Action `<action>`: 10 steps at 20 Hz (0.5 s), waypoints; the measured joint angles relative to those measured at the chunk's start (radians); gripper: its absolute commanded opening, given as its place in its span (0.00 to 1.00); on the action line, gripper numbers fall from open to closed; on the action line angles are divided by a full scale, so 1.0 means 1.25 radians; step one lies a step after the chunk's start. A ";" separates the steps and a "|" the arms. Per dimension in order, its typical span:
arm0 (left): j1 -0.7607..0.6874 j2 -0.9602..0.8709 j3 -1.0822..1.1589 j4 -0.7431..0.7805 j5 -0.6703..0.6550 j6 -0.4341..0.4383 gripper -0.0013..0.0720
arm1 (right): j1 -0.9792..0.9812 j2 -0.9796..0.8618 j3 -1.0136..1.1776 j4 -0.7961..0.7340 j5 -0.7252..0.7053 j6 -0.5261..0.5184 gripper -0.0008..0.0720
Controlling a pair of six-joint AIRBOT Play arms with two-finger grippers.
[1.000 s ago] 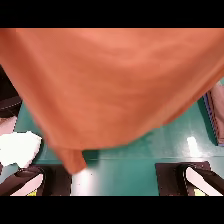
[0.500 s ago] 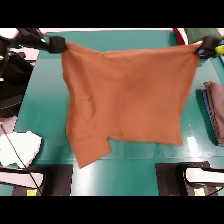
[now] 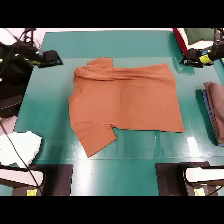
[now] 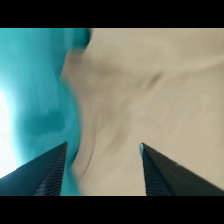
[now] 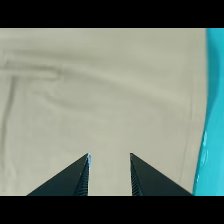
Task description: Fold the shirts.
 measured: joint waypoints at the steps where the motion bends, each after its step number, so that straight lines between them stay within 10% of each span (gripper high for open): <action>1: 0.015 0.029 -0.061 0.005 -0.010 -0.003 0.74 | 0.001 0.030 -0.036 0.000 0.002 -0.005 0.41; 10: 0.046 0.268 -0.697 -0.088 0.062 0.032 0.74 | 0.010 0.281 -0.332 0.132 -0.016 -0.038 0.41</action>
